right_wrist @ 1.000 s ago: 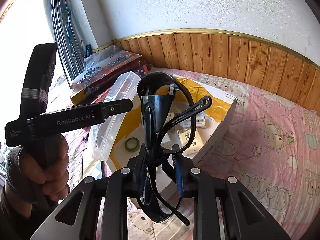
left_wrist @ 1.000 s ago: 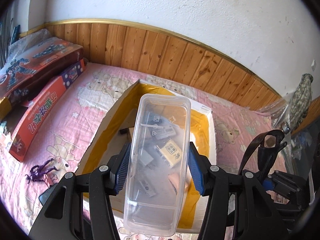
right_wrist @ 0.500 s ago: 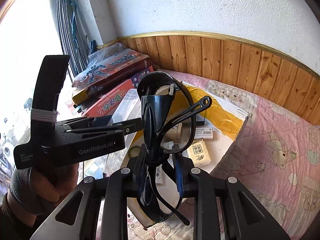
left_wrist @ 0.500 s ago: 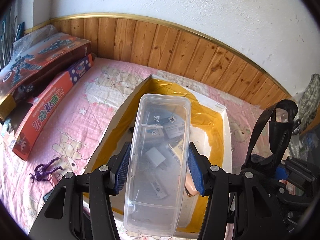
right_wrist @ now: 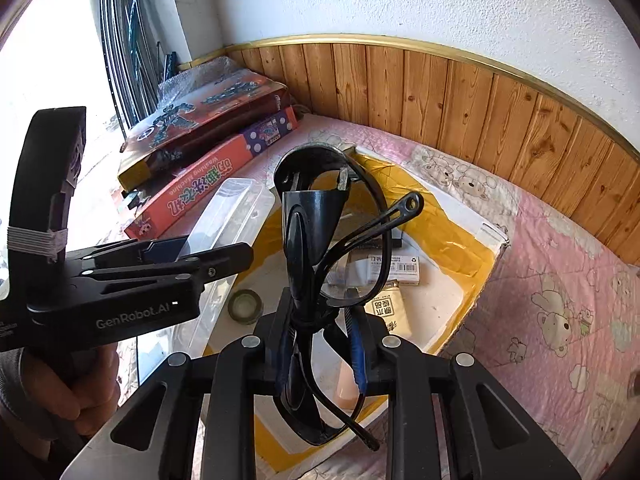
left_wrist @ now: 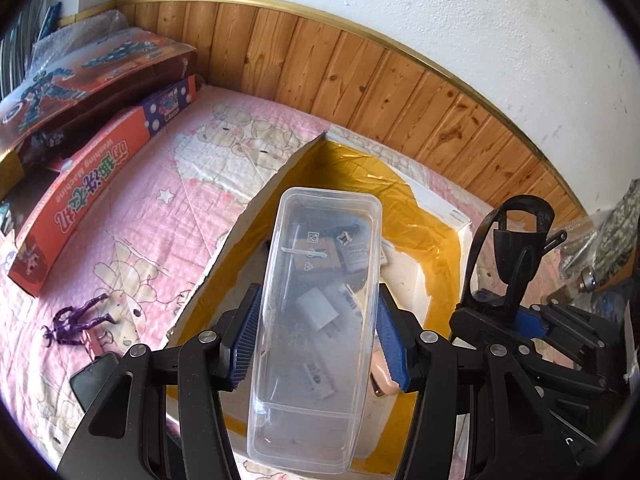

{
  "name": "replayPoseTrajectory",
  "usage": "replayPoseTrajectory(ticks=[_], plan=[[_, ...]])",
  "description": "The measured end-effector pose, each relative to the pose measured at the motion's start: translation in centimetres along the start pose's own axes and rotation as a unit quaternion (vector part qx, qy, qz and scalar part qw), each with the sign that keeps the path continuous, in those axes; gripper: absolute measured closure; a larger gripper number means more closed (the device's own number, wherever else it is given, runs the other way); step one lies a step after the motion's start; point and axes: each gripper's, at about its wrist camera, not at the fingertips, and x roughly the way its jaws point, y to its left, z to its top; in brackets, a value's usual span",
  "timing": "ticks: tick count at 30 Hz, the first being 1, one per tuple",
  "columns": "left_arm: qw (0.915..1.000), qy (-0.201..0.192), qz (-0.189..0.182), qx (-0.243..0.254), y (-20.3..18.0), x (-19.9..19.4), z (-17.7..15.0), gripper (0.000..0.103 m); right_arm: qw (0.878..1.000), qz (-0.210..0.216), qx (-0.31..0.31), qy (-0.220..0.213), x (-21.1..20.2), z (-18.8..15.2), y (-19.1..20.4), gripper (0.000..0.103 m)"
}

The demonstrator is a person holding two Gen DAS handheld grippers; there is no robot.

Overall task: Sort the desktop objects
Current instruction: 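Carry the clear case and black glasses over the cardboard box with both tools, then open the right tool to drop the glasses into the box while the left tool holds the case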

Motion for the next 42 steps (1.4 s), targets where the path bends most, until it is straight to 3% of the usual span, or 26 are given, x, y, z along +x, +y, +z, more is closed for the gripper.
replayPoseTrajectory(ticks=[9,18,25,31,42], plan=[[0.9988,0.045,0.005,-0.022,-0.3,2.9,0.3,0.047,0.999,-0.013,-0.011,0.038,3.2,1.1,-1.2,0.077],[0.9929,0.090,0.054,-0.056,0.2,5.6,-0.1,0.047,0.992,0.033,0.062,0.108,7.7,2.0,-4.6,0.077],[0.9887,0.113,0.065,-0.073,1.1,6.6,-0.4,0.047,0.981,0.062,0.096,0.157,10.6,2.2,-5.0,0.077],[0.9872,0.124,0.071,-0.071,0.9,6.9,-0.6,0.047,0.974,0.059,0.126,0.178,12.7,2.7,-5.0,0.077],[0.9876,0.126,0.059,-0.072,0.9,6.6,-0.7,0.046,0.972,0.016,0.135,0.189,14.2,3.1,-5.2,0.074]])
